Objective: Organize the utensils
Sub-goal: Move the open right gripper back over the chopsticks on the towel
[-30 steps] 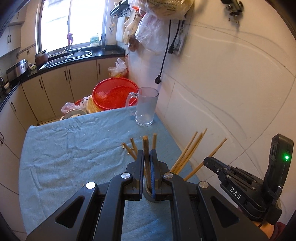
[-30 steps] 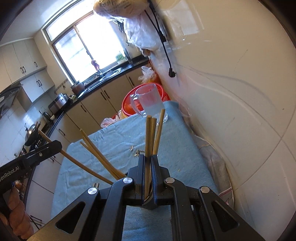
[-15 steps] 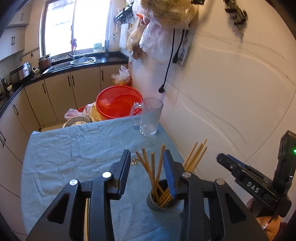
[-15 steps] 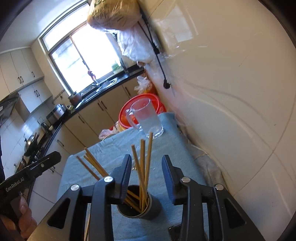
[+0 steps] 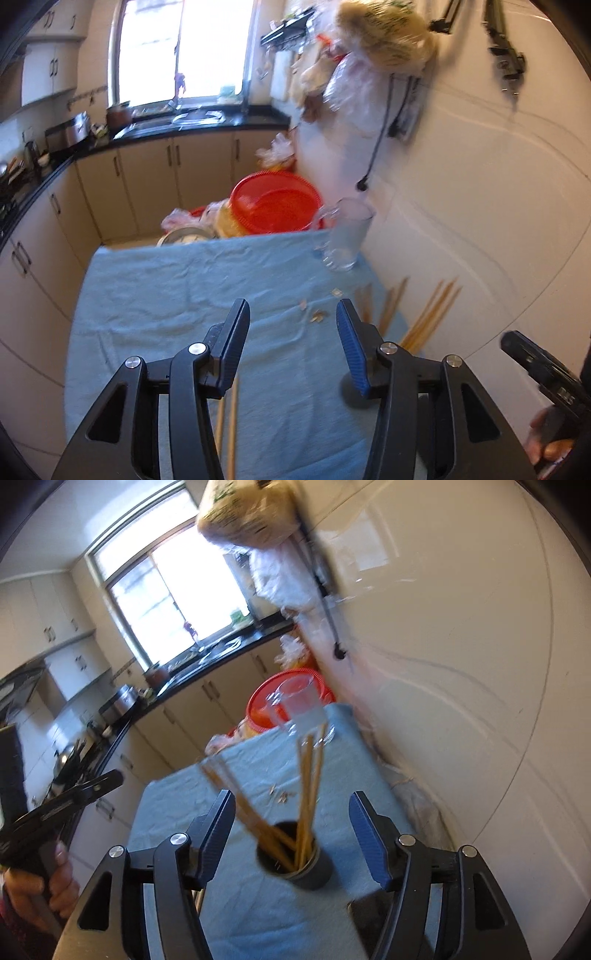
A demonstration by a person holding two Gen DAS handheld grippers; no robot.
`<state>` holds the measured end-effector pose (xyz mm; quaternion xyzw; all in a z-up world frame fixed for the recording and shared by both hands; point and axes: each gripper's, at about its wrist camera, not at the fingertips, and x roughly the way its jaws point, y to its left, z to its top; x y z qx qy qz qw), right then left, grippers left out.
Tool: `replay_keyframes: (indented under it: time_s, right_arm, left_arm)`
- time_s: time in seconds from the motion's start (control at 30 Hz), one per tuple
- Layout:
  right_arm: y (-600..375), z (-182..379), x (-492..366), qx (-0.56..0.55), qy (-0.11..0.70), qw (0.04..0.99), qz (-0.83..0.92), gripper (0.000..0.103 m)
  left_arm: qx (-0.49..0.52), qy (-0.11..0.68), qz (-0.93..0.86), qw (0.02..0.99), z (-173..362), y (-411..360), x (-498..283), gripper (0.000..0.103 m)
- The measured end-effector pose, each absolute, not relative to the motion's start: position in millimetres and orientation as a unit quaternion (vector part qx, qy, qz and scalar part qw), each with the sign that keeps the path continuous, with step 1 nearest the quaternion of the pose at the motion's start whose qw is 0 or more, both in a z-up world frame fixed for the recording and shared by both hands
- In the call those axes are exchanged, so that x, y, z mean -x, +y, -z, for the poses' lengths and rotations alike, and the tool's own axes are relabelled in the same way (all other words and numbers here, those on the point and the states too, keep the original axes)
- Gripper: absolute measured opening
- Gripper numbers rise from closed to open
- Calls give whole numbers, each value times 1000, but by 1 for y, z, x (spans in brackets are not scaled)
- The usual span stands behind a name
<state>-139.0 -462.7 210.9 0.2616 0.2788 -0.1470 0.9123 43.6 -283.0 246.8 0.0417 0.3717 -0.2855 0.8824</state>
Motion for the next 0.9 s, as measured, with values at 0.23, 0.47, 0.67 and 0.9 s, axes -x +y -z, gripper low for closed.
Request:
replay_keyframes:
  time_s: [0.23, 0.47, 0.67, 0.9]
  right_arm:
    - [-412, -183, 117, -235, 337, 907, 95, 68]
    - [-378, -145, 94, -216, 393, 891, 69, 68]
    - [-366, -122, 76, -213, 423, 878, 68, 68]
    - [-352, -99, 48, -216, 450, 864, 69, 68]
  left_arm:
    - [-58, 427, 256, 865, -187, -242, -60, 47]
    - [-78, 498, 234, 831, -109, -215, -81, 47]
    - [-102, 538, 237, 803, -55, -208, -88, 47]
    - [-119, 553, 252, 785, -26, -214, -95, 46]
